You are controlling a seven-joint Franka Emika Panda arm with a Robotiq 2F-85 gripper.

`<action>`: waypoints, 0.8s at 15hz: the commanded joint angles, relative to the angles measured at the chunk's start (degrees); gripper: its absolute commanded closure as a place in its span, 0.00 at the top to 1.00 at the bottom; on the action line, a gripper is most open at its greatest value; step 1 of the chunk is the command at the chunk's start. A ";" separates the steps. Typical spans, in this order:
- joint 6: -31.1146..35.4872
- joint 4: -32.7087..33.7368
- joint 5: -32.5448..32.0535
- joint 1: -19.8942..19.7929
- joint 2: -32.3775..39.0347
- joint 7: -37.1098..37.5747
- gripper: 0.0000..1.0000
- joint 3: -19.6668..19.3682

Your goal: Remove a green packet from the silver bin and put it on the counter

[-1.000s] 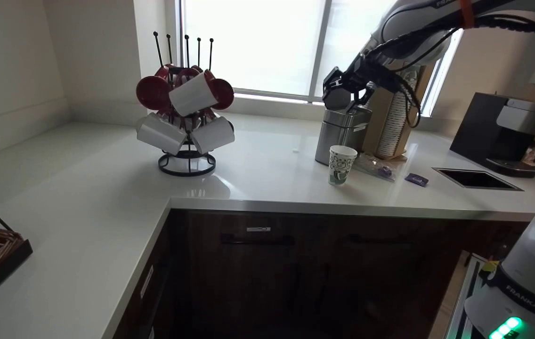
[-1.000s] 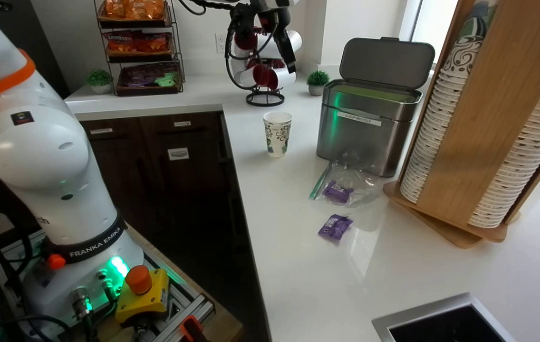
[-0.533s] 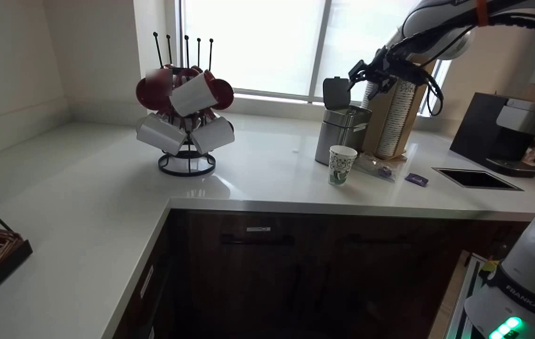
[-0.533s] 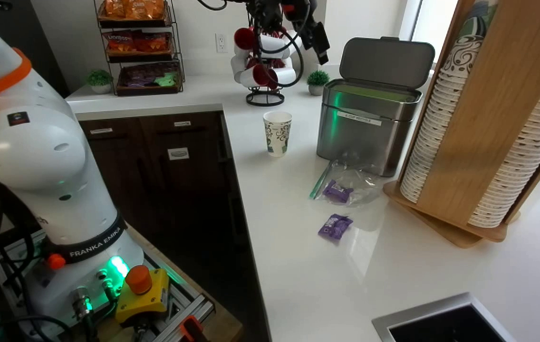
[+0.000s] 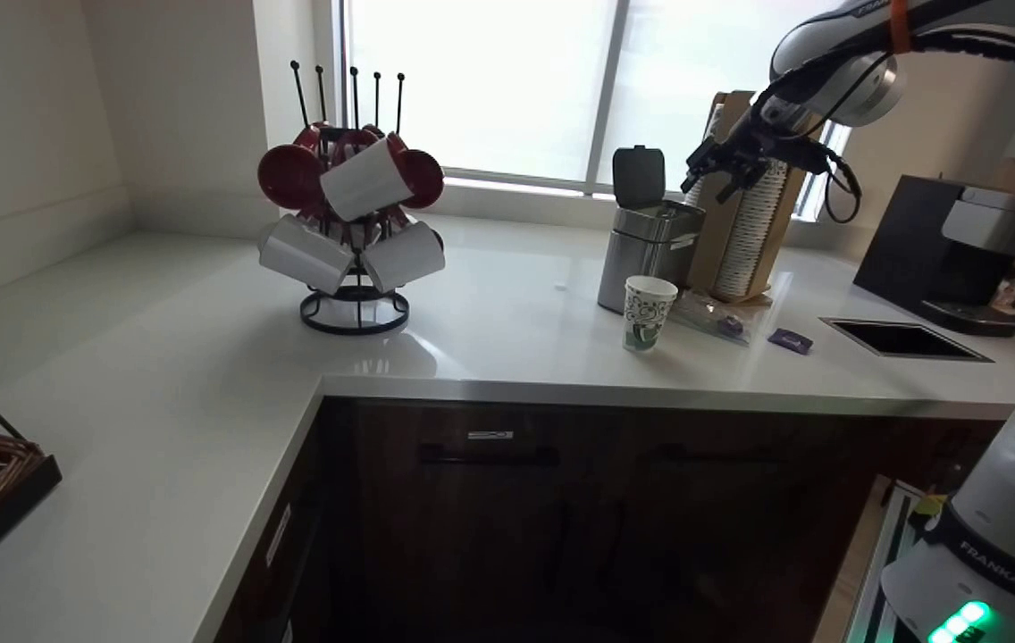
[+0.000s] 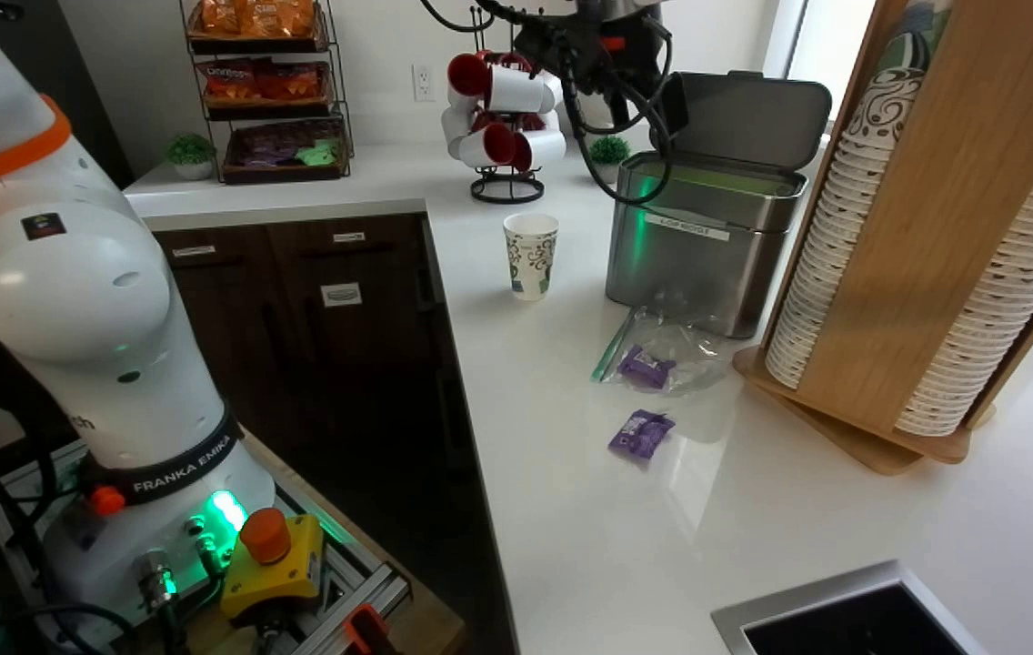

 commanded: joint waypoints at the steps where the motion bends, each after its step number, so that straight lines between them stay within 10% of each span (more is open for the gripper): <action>1: -5.39 6.56 -1.44 -0.59 5.81 -1.88 1.00 -0.07; 12: -6.73 13.47 -2.91 -1.84 13.54 -1.09 1.00 0.80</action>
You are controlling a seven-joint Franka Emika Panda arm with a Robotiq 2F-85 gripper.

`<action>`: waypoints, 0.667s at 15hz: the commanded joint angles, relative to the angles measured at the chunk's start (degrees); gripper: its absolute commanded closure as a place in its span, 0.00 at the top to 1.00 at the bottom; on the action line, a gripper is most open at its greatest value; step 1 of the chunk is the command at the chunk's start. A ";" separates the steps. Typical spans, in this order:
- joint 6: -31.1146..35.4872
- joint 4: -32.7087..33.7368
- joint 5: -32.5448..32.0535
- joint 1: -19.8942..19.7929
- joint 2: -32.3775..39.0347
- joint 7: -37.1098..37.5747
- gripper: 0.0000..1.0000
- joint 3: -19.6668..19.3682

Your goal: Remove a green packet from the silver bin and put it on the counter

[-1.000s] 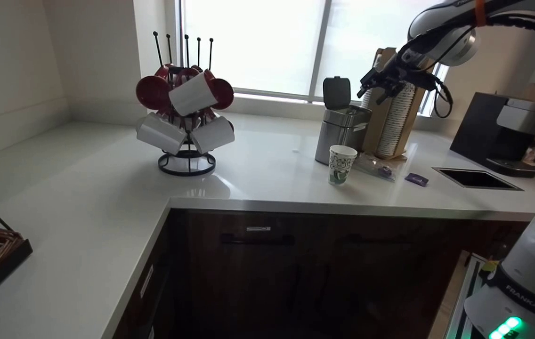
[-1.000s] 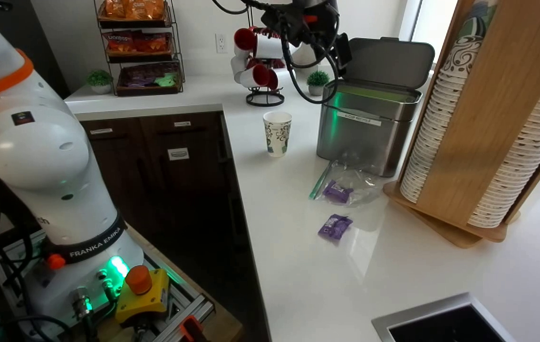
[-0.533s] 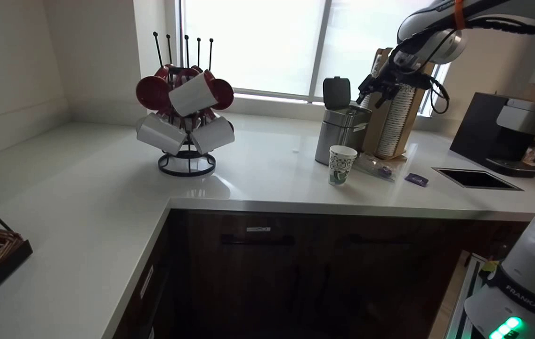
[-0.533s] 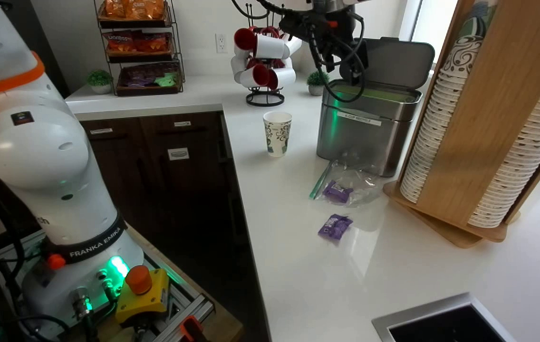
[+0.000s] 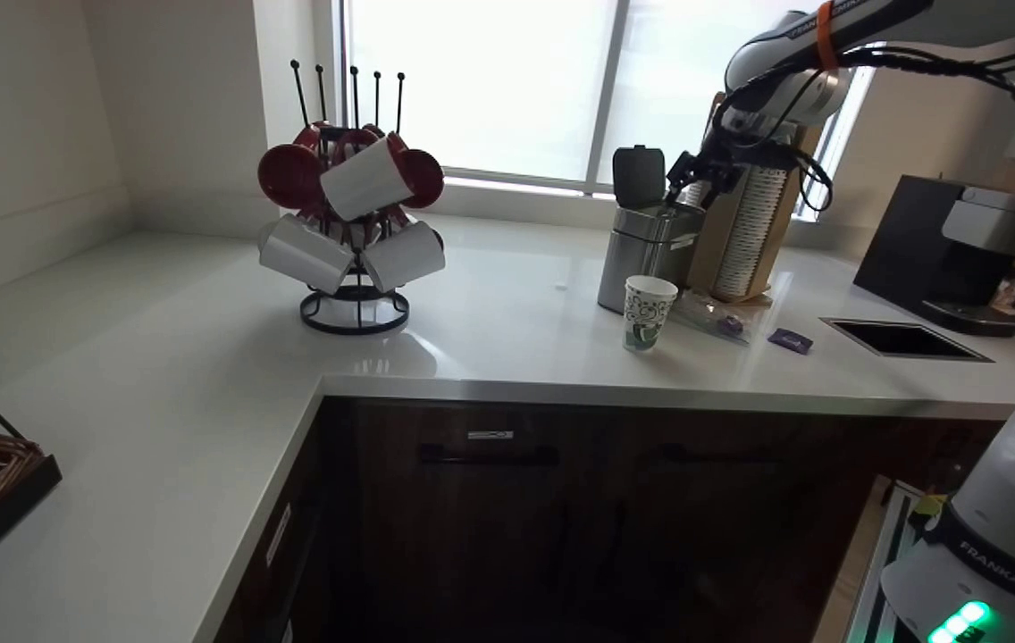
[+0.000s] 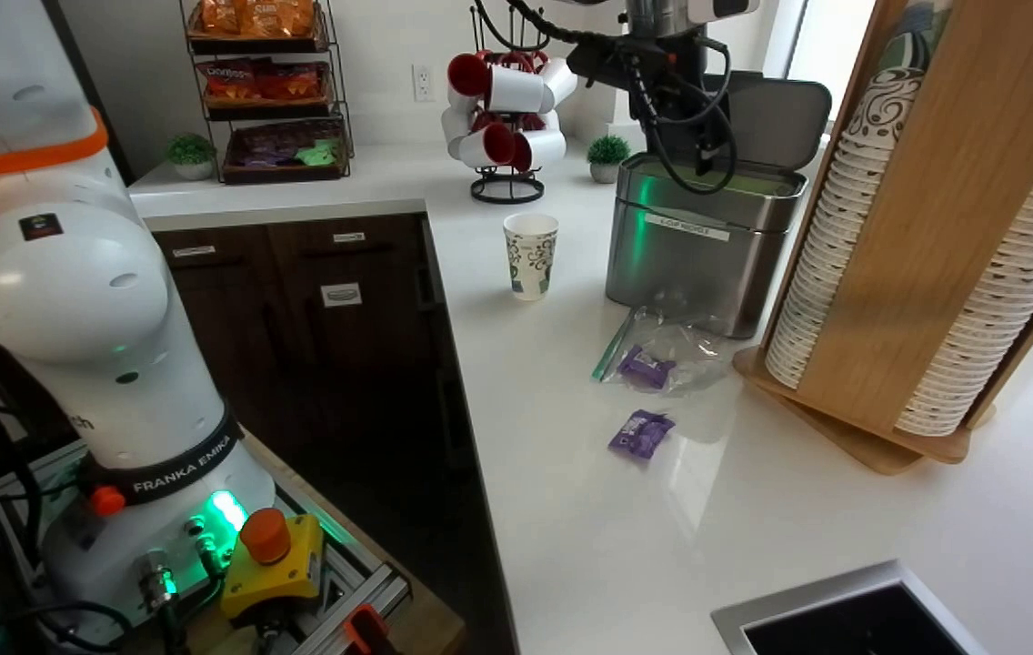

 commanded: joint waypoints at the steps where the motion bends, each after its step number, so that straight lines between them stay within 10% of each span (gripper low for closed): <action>1: -0.21 0.27 0.05 -0.93 0.11 -0.03 1.00 0.89; 10: 0.03 1.17 0.72 -1.35 0.80 -4.40 1.00 0.73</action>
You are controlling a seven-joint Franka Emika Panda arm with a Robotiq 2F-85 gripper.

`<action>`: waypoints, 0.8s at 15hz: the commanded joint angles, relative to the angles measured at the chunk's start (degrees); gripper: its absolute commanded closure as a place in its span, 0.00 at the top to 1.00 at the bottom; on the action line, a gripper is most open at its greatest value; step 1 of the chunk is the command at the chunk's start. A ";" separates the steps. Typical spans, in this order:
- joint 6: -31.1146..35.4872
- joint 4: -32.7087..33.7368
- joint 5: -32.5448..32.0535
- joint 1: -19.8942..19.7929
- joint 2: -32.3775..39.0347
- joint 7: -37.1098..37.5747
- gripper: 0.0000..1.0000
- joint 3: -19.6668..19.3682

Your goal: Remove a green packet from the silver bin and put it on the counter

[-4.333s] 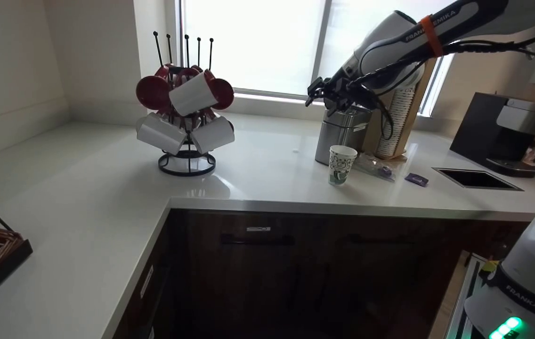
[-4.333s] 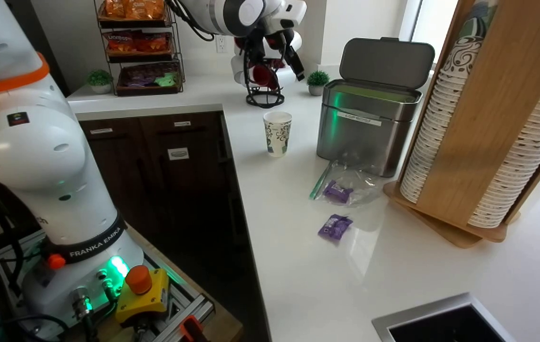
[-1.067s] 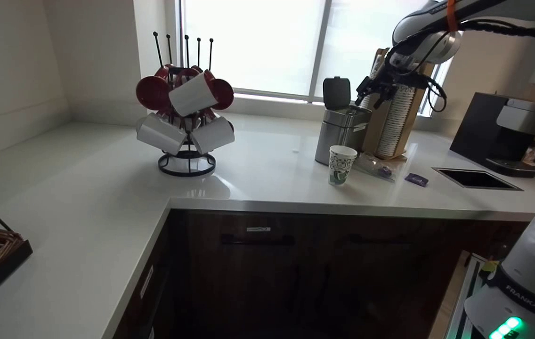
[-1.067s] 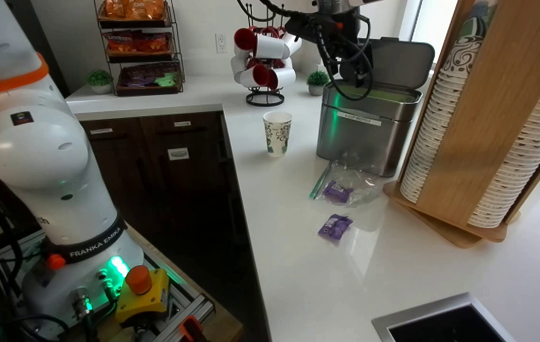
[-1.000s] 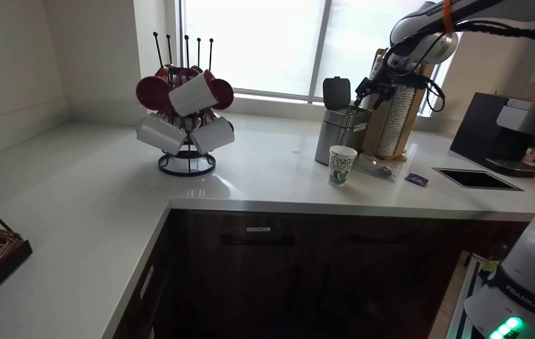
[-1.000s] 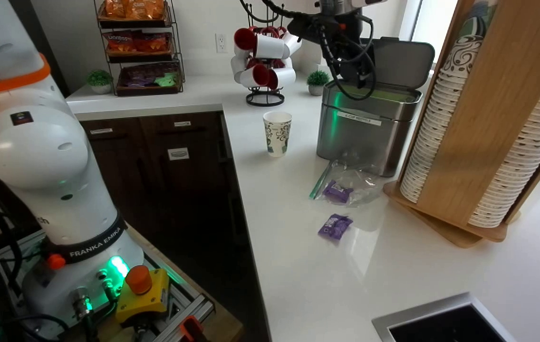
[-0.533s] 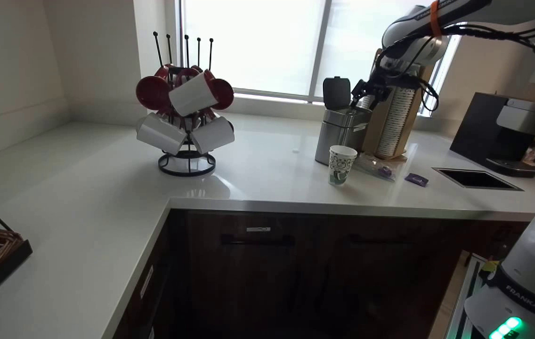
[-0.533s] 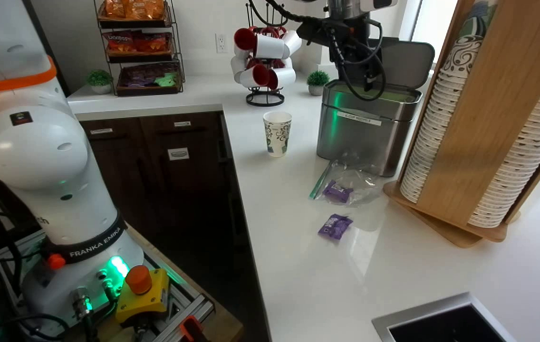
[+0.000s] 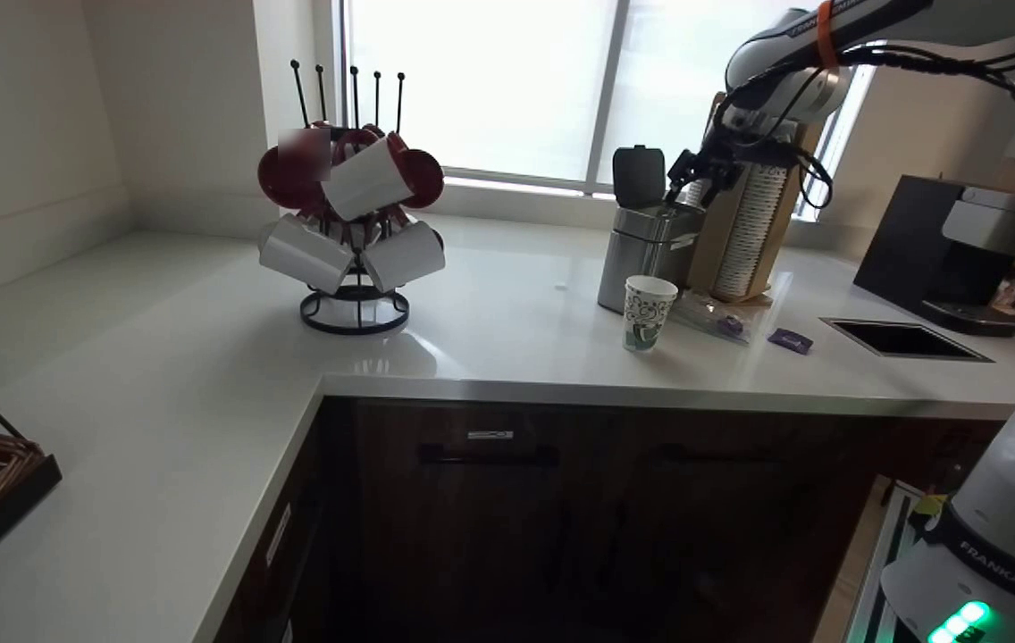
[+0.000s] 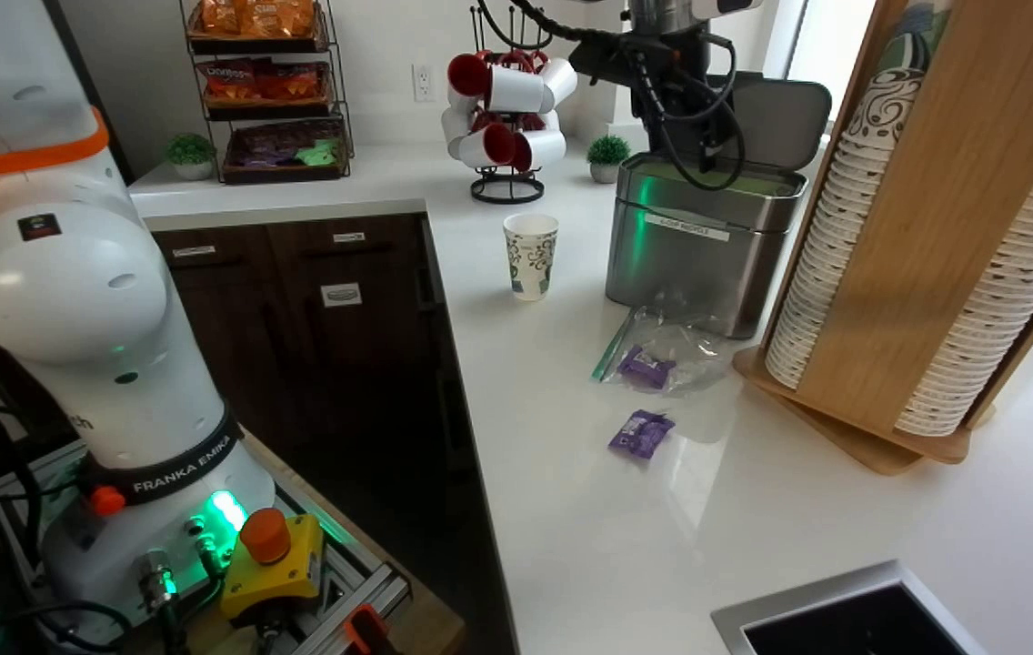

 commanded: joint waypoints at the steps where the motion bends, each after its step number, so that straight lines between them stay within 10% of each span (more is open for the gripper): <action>1: 0.05 0.68 1.55 -0.93 0.80 -4.70 1.00 0.39; 12: 1.07 5.41 5.62 -2.18 6.49 -16.46 1.00 0.56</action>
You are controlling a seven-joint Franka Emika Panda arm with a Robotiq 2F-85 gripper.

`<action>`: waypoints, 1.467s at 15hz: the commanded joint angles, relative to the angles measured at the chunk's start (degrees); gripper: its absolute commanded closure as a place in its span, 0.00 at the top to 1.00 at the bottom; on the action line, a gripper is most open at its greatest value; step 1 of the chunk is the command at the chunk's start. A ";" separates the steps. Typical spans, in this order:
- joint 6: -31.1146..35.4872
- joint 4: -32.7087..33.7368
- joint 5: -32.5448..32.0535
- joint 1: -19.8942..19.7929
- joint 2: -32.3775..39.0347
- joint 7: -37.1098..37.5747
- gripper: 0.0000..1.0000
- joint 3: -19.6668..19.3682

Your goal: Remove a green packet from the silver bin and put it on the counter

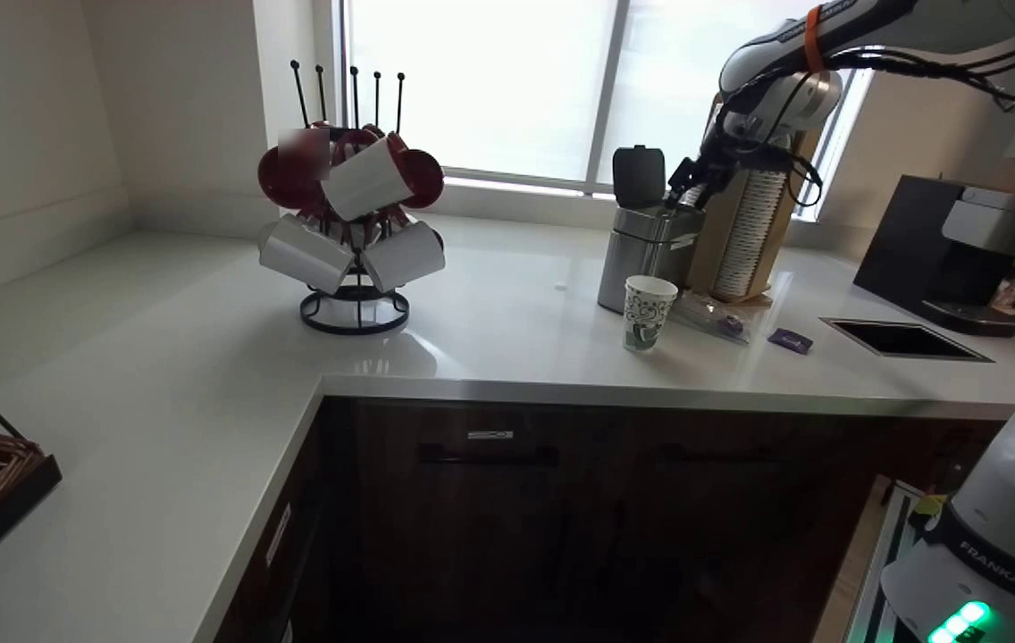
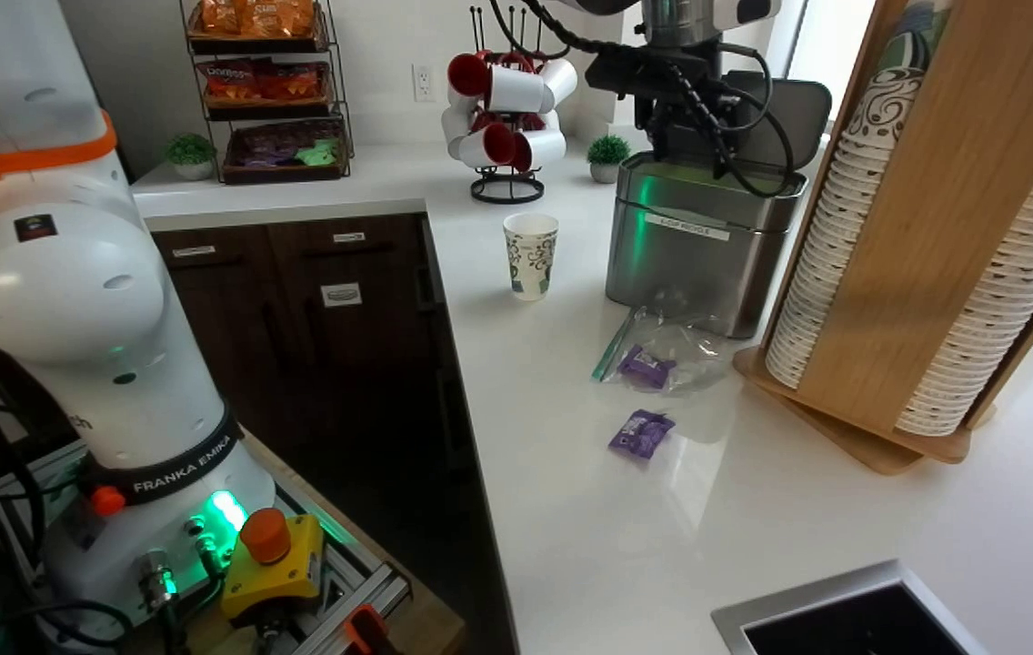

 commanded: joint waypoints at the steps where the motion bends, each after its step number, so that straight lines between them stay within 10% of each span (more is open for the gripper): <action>1: 0.58 4.34 1.57 -1.34 4.35 -2.95 1.00 0.75; 22: -3.04 15.05 1.59 -5.87 17.58 -8.68 1.00 8.46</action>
